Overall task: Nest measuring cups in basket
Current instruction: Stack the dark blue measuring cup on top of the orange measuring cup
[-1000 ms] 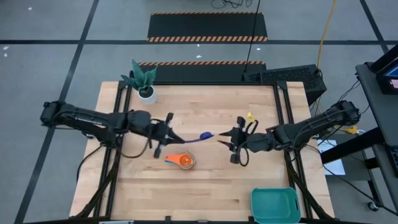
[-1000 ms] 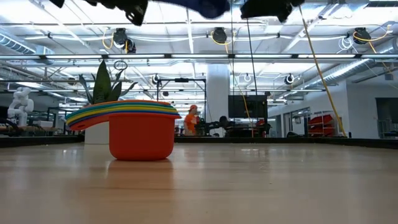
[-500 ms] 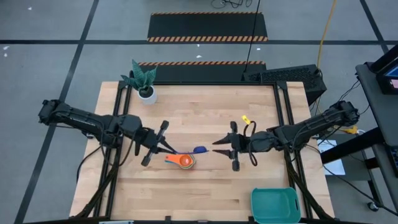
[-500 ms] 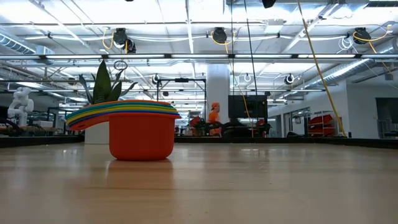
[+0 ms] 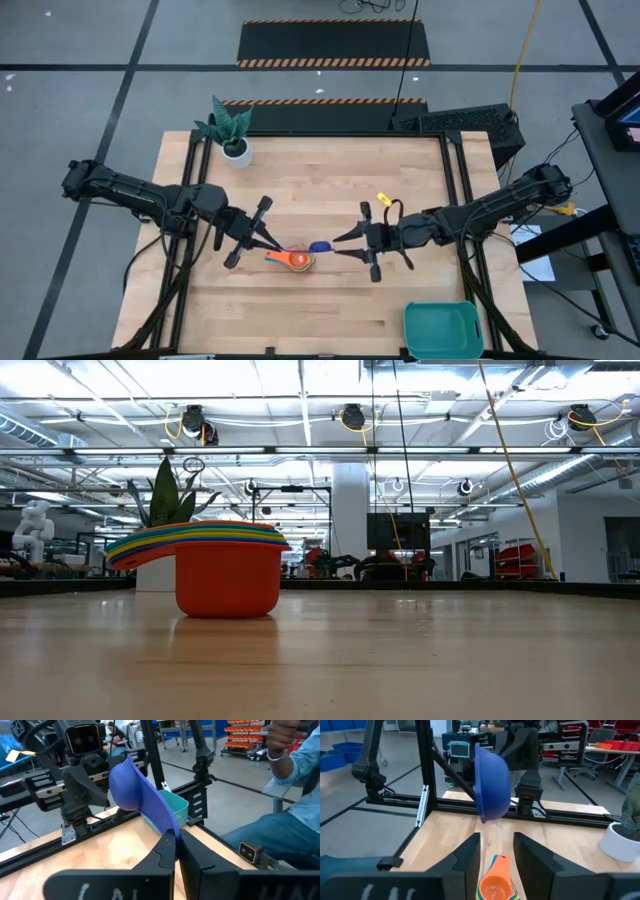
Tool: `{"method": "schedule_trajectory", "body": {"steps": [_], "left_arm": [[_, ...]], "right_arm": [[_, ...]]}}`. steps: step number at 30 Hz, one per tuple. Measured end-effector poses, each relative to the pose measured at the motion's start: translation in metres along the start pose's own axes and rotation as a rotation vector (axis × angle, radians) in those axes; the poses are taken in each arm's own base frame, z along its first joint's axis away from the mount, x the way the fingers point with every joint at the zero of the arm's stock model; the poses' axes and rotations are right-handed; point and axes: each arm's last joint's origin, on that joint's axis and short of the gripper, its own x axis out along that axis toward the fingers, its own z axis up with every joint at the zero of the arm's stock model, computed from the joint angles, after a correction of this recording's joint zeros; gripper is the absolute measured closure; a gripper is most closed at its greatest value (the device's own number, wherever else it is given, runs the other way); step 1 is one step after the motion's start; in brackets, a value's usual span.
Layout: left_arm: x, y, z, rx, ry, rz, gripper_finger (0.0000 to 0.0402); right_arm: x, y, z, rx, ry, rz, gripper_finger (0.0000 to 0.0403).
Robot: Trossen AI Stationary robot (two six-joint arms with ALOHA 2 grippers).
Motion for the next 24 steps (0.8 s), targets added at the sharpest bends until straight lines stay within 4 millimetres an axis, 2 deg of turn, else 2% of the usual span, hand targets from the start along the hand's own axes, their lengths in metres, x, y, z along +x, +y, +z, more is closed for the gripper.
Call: {"method": "schedule_trajectory", "body": {"steps": [24], "left_arm": [[-0.0006, 0.0009, -0.0032, -0.012, 0.027, -0.011, 0.0394]], "right_arm": [[-0.0003, 0.0018, 0.0046, 0.016, -0.045, 0.057, 0.0291]]}}
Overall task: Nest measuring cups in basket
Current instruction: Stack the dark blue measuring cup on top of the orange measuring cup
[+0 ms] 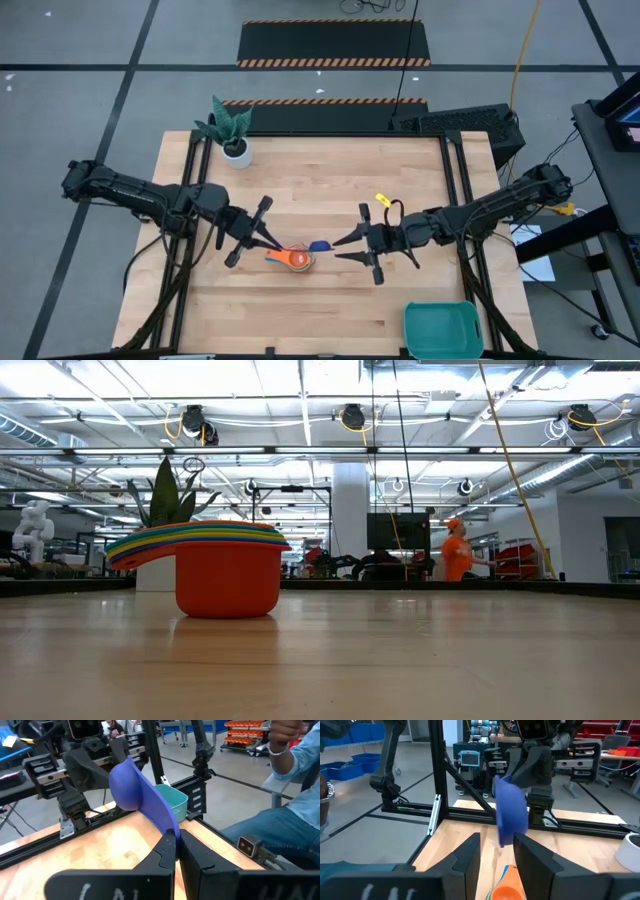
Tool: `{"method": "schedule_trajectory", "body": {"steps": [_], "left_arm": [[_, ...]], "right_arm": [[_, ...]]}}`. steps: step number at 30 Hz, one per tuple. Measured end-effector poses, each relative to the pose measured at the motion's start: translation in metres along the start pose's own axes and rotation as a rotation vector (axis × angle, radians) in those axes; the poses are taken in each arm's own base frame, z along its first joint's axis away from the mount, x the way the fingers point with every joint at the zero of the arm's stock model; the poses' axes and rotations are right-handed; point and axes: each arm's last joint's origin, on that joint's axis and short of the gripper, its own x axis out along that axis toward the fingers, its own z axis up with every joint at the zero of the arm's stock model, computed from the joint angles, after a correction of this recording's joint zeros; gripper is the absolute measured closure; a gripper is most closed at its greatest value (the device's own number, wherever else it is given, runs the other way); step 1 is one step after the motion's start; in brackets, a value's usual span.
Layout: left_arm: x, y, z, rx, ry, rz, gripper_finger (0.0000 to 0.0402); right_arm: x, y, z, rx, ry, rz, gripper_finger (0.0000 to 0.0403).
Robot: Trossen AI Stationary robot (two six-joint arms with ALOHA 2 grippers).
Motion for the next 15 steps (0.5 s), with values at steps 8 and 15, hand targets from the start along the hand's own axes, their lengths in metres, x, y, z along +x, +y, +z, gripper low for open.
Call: {"method": "schedule_trajectory", "body": {"steps": [8, 15], "left_arm": [[-0.0001, 0.0005, 0.0000, -0.005, 0.000, 0.002, 0.0394], [-0.0001, 0.0013, -0.0003, -0.008, 0.007, 0.032, 0.0396]], "right_arm": [[0.0000, -0.0001, 0.0000, -0.003, 0.000, -0.002, 0.0291], [0.0000, -0.0002, 0.0000, -0.007, -0.001, -0.004, 0.0291]]}}
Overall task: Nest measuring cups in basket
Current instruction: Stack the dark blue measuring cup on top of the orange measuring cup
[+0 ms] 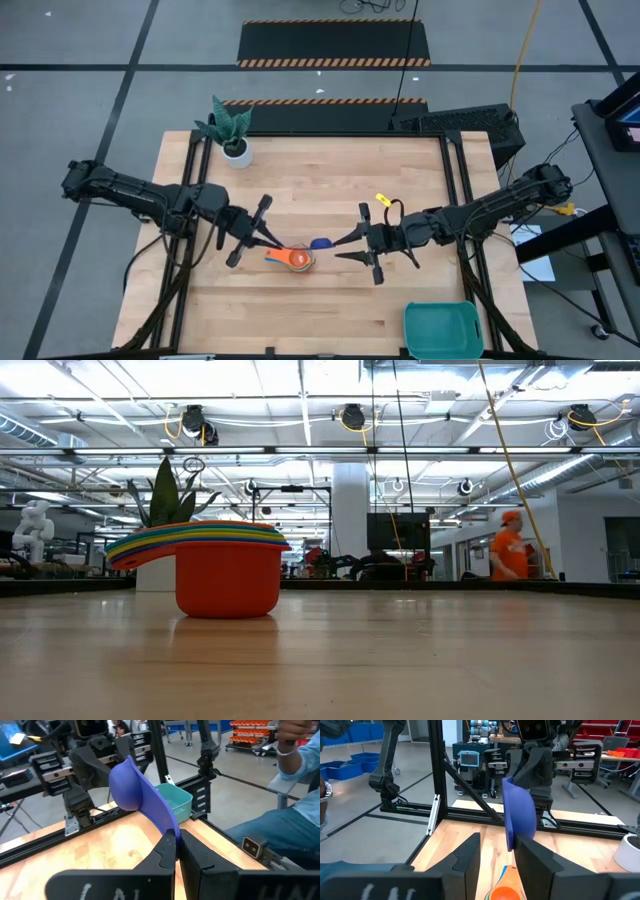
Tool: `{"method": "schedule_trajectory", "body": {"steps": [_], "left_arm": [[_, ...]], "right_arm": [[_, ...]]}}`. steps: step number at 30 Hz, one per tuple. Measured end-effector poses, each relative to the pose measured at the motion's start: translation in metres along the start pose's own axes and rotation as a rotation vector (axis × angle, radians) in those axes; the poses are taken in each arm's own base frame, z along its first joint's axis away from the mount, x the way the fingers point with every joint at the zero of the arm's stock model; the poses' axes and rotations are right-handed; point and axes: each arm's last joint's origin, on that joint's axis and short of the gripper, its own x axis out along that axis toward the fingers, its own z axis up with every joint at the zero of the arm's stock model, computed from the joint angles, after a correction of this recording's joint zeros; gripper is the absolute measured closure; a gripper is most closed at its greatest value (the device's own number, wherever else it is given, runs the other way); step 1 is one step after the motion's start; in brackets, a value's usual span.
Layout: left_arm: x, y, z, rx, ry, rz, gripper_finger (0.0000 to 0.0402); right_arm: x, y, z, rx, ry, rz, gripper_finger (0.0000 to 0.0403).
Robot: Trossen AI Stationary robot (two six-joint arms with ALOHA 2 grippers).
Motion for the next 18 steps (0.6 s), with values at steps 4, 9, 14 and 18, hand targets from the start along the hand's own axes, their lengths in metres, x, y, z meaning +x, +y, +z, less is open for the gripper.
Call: {"method": "schedule_trajectory", "body": {"steps": [4, 9, 14, 18], "left_arm": [[0.004, 0.000, -0.002, 0.002, 0.008, -0.003, 0.0394], [0.011, 0.001, -0.005, 0.004, 0.003, -0.016, 0.0396], [0.015, 0.001, -0.007, 0.012, -0.001, -0.024, 0.0394], [0.013, 0.002, -0.005, 0.012, -0.008, -0.019, 0.0395]], "right_arm": [[0.000, 0.000, 0.000, 0.000, 0.000, -0.001, 0.0303], [-0.001, 0.000, 0.000, -0.003, 0.002, 0.000, 0.0343], [-0.001, 0.000, 0.000, -0.020, 0.003, 0.003, 0.0390], [-0.001, 0.000, 0.000, -0.020, 0.006, 0.001, 0.0396]]}}
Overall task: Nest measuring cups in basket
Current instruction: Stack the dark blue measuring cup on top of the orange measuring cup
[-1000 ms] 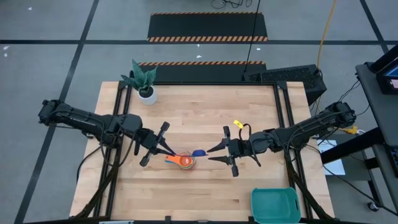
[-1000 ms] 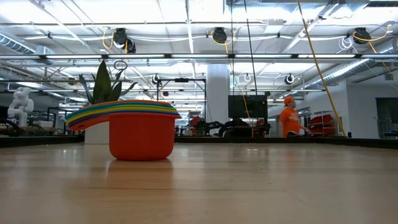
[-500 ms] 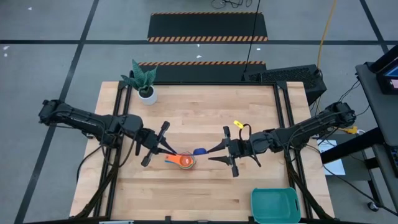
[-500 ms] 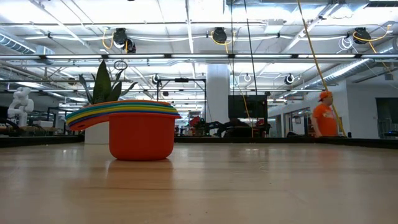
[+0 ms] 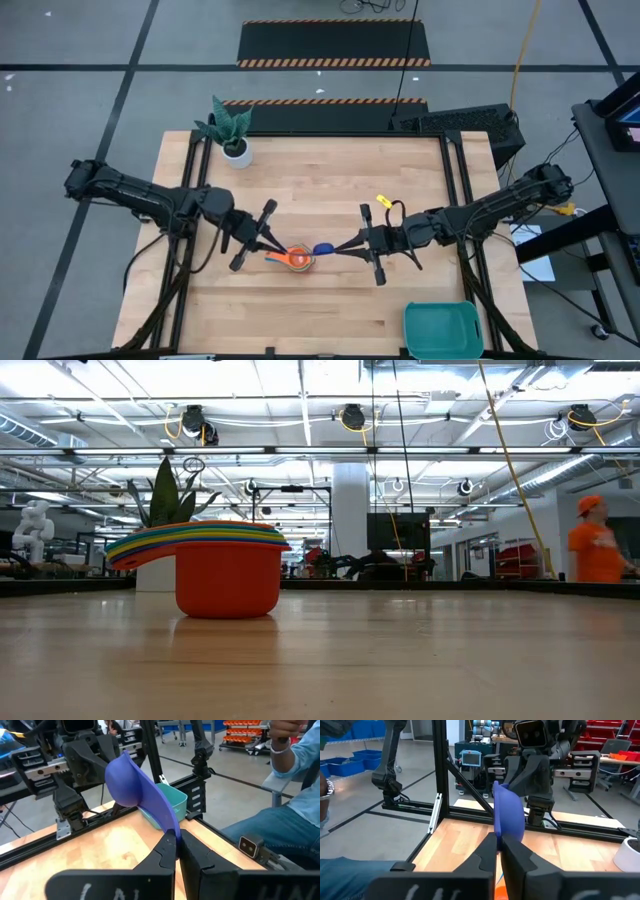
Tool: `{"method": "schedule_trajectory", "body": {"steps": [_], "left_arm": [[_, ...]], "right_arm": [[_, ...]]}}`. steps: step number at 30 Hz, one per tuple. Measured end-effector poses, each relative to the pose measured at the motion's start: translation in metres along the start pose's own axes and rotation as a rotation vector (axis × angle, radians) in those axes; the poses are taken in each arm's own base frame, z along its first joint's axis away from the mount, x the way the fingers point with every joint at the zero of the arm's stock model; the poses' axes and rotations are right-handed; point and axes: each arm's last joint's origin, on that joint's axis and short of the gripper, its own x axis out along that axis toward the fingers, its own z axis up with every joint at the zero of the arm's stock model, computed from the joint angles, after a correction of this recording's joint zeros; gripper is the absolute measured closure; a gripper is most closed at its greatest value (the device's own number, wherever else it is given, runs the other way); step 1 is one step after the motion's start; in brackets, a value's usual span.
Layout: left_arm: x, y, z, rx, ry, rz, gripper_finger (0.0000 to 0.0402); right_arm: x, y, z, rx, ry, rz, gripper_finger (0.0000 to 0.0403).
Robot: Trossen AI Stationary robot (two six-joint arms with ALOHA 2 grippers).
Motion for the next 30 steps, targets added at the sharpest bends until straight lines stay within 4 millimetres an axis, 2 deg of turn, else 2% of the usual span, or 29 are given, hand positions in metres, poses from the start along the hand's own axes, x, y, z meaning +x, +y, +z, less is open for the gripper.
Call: {"method": "schedule_trajectory", "body": {"steps": [3, 11, 19, 24, 30], "left_arm": [[-0.001, 0.001, 0.001, -0.001, -0.004, 0.019, 0.0375], [0.001, -0.001, 0.002, -0.010, 0.002, 0.054, 0.0285], [0.003, -0.009, 0.007, 0.043, -0.007, 0.141, 0.0204], [0.005, -0.017, 0.012, 0.101, -0.031, 0.153, 0.0177], [0.007, -0.029, 0.018, 0.162, -0.047, 0.181, 0.0170]], "right_arm": [[0.000, 0.000, 0.000, 0.001, -0.002, -0.002, 0.0396], [0.000, 0.000, 0.000, 0.037, -0.002, -0.003, 0.0401], [-0.012, 0.005, 0.006, 0.084, 0.013, 0.021, 0.0402], [-0.017, 0.010, 0.007, 0.088, 0.024, 0.037, 0.0402], [-0.017, 0.010, 0.007, 0.096, 0.024, 0.037, 0.0403]]}}
